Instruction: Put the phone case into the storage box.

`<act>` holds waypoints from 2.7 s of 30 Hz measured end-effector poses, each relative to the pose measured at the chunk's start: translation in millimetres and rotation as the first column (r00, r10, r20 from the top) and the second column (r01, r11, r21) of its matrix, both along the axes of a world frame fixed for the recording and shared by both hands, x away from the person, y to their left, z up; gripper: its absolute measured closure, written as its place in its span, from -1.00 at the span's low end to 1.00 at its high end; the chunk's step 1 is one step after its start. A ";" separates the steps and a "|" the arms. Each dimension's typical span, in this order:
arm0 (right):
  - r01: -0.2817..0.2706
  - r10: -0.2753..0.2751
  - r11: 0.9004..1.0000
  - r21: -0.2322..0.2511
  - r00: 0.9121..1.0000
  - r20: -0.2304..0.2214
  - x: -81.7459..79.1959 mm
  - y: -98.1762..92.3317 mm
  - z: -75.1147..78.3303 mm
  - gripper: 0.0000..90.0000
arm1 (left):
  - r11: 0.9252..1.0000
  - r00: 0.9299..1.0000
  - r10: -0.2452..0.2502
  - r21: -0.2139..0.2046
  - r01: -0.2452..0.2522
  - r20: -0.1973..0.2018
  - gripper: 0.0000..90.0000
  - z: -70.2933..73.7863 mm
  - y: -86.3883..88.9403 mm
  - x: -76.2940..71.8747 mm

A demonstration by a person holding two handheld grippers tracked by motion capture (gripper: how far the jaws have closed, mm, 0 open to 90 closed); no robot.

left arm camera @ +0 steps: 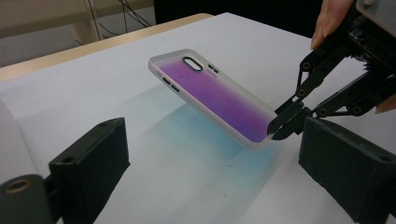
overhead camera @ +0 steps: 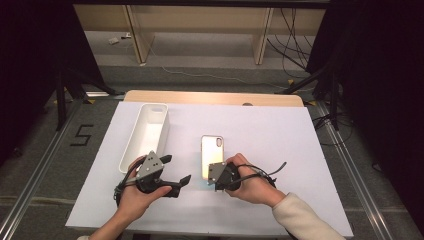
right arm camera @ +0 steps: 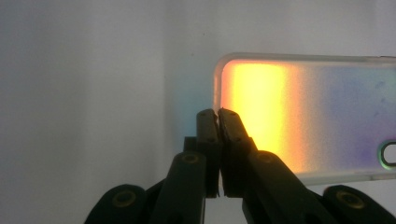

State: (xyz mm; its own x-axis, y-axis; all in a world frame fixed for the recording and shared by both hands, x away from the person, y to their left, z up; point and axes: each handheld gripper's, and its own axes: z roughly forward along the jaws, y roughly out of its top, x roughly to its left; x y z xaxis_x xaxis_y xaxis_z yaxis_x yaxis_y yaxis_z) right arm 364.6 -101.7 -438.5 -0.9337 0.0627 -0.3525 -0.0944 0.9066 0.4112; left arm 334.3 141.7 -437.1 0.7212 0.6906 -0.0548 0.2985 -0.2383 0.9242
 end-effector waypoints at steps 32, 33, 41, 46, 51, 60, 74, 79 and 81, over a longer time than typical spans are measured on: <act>0.000 -0.010 0.993 0.119 0.996 0.086 -7.6 -8.6 0.8 0.97 | 0.993 0.980 0.122 0.024 -0.119 -0.156 -0.57 25.1 -43.6 57.0; -0.001 -0.009 0.993 0.119 0.996 0.085 -7.7 -8.5 1.1 0.97 | 0.993 0.980 0.117 0.031 -0.113 -0.160 -0.56 25.7 -44.2 59.1; 0.005 -0.017 0.992 0.123 0.995 0.097 -9.7 -8.1 1.7 0.97 | 0.990 0.969 0.141 0.041 -0.135 -0.202 -0.43 27.9 -49.3 71.4; 0.003 -0.014 0.992 0.125 0.996 0.093 -10.1 -8.6 2.5 0.97 | 0.991 0.970 0.130 0.049 -0.122 -0.208 -0.38 29.8 -54.0 75.7; 0.001 -0.013 0.992 0.125 0.996 0.091 -9.9 -9.0 3.5 0.97 | 0.990 0.964 0.142 0.040 -0.137 -0.224 -0.33 30.7 -61.5 80.7; 0.006 -0.019 0.992 0.127 0.994 0.103 -10.3 -9.2 4.1 0.97 | 0.988 0.952 0.154 0.072 -0.140 -0.264 -0.16 29.5 -70.4 93.7; 0.007 -0.021 0.993 0.115 0.993 0.120 -12.4 -7.0 4.1 0.97 | 0.977 0.926 0.202 0.137 -0.166 -0.320 0.24 29.8 -75.0 105.1; 0.004 -0.019 0.994 0.105 0.989 0.144 -12.6 -6.1 3.1 0.97 | 0.976 0.920 0.211 0.118 -0.182 -0.330 0.35 28.4 -73.9 106.0; -0.010 -0.003 0.995 0.098 0.992 0.126 -12.6 -5.4 2.8 0.97 | 0.976 0.919 0.213 0.119 -0.183 -0.333 0.39 27.9 -73.5 106.2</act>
State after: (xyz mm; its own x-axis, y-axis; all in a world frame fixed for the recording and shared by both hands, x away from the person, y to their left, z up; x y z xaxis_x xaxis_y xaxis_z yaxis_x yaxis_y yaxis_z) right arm 352.0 -107.1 -435.7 -0.8827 0.0998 -0.4592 -0.1539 0.8619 0.4832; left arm 440.5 68.1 -409.2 0.5168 0.8302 -0.2089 0.6416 -0.2140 0.7366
